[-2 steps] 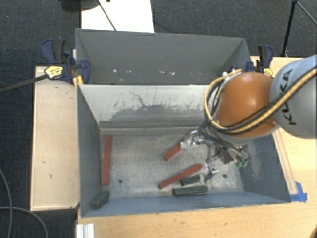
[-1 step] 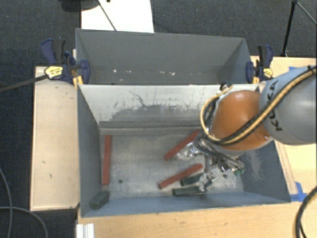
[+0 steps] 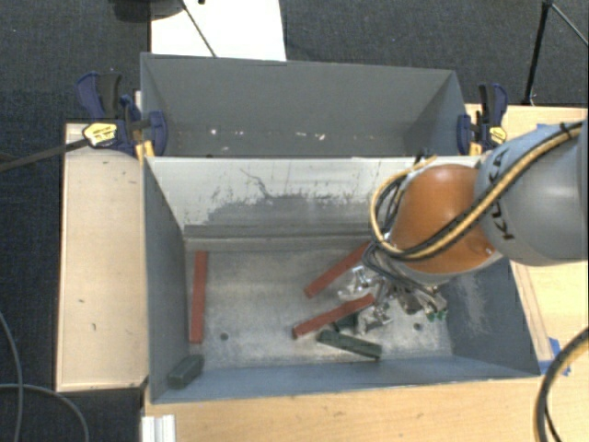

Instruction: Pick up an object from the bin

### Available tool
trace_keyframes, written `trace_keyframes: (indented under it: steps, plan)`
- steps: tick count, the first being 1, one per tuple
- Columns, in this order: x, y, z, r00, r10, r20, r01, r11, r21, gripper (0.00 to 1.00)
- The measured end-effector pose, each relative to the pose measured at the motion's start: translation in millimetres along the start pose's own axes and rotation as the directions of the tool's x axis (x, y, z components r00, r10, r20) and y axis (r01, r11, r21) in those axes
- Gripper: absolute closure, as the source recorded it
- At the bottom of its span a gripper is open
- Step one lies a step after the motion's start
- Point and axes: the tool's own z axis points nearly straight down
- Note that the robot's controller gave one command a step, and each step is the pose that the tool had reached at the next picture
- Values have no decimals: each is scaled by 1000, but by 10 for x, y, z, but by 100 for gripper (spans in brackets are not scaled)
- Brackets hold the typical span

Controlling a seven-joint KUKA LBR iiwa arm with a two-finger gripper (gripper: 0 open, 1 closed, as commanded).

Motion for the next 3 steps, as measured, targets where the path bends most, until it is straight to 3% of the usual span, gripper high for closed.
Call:
trace_keyframes:
  steps: [2, 3]
  plan:
    - [11, 6, -32, 1000, 0, -3, 0, 1000, -2, 100]
    - [31, 20, -211, 1000, 1, -13, -1, 1000, -7, 100]
